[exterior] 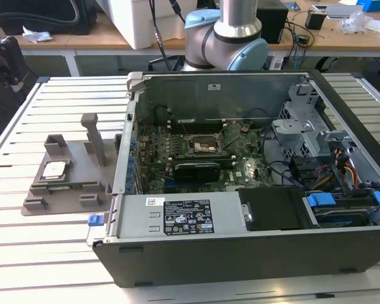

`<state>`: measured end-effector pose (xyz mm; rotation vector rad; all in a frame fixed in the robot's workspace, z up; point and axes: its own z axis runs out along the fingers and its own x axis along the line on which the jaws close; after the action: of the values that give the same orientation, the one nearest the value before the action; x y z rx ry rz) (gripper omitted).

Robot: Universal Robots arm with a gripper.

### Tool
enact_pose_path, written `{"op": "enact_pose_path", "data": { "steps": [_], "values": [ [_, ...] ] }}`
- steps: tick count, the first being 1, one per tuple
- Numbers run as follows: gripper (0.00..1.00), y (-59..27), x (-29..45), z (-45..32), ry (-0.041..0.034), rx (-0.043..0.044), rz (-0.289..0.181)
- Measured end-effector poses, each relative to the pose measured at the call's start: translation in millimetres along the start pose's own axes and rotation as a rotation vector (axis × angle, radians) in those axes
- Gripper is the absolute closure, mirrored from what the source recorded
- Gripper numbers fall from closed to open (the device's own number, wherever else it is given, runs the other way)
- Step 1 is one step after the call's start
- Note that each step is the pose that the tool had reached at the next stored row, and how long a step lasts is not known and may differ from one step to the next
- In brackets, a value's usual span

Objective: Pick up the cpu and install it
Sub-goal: 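Pick up the cpu and move it towards the insertion slot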

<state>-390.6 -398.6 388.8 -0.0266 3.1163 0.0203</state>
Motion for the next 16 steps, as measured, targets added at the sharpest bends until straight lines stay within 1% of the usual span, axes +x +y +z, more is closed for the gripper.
{"op": "enact_pose_path", "data": {
  "steps": [1, 4, 7, 10, 11, 13, 15, 16],
  "values": [
    [0.28, 0.1, 0.0, 0.0, 0.0002, -0.0003, -0.014],
    [0.28, 0.1, 0.0, 0.0, 0.0002, -0.0004, -0.014],
    [0.28, 0.1, 0.1, 2.4, 0.0002, -0.0004, -0.014],
    [0.28, 0.0, 0.1, 7.0, 0.0004, -0.0003, -0.014],
    [0.28, 0.0, 0.0, 10.9, 0.0007, -0.0003, -0.014],
    [0.28, 0.0, 0.0, 15.0, 0.0010, 0.0002, -0.014],
    [0.28, 0.2, 0.0, 22.0, 0.0014, 0.0006, -0.014],
    [0.28, 0.3, 0.1, 23.9, 0.0016, 0.0006, -0.014]
  ]
}}
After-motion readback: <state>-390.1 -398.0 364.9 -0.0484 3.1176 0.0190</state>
